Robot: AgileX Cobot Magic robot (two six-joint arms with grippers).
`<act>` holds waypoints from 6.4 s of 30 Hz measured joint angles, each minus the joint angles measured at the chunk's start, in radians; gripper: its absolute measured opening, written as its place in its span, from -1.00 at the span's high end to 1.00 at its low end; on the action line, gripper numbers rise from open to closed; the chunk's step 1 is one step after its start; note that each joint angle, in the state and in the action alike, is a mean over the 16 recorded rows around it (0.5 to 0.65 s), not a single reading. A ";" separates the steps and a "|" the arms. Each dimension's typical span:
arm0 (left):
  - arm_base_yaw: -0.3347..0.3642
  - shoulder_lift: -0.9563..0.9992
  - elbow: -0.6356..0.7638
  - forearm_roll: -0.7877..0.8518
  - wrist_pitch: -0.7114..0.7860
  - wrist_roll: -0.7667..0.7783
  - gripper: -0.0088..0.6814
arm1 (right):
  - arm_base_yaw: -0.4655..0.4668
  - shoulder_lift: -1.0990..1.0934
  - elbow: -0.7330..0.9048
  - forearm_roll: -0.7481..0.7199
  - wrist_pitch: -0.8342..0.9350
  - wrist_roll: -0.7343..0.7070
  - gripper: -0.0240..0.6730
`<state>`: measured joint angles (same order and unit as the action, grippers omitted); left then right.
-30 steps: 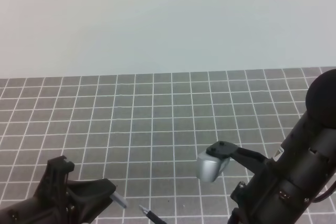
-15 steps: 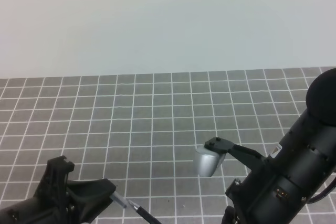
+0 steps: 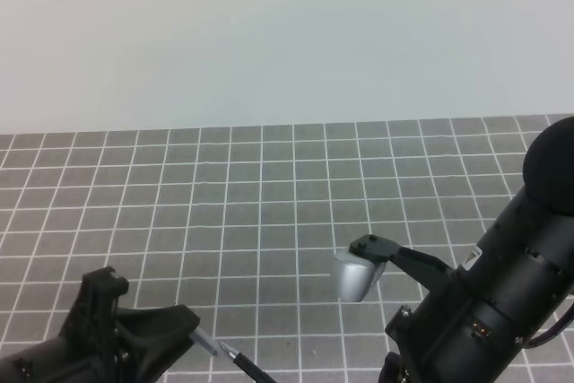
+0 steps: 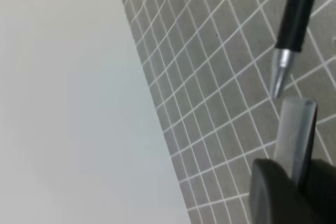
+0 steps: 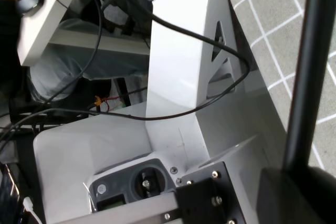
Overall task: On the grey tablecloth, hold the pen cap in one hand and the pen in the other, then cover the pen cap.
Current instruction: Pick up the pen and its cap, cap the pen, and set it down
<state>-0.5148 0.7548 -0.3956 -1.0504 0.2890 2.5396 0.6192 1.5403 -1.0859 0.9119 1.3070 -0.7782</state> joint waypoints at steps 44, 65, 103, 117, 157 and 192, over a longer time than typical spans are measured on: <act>0.000 0.035 0.000 -0.002 0.056 0.104 0.82 | 0.000 0.093 -0.001 0.096 -0.010 -0.061 0.84; 0.000 0.068 0.000 -0.018 0.063 0.155 0.84 | 0.000 0.141 -0.044 0.104 -0.017 -0.044 0.75; 0.004 0.069 0.000 -0.010 0.042 0.159 0.76 | 0.000 0.212 -0.162 0.104 -0.046 0.001 0.74; 0.003 0.069 0.000 -0.014 0.047 0.129 0.77 | 0.000 0.212 -0.162 0.097 -0.034 0.002 0.74; -0.002 0.125 0.000 -0.642 -0.501 -0.386 0.96 | -0.195 0.234 -0.160 -0.079 -0.522 0.286 0.74; -0.002 0.256 -0.038 -0.704 -0.389 -0.681 0.98 | -0.146 0.474 -0.160 -0.142 -0.695 0.556 0.68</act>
<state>-0.5165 1.0108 -0.4335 -1.7548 -0.0999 1.8584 0.4733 2.0141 -1.2455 0.7701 0.6121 -0.2224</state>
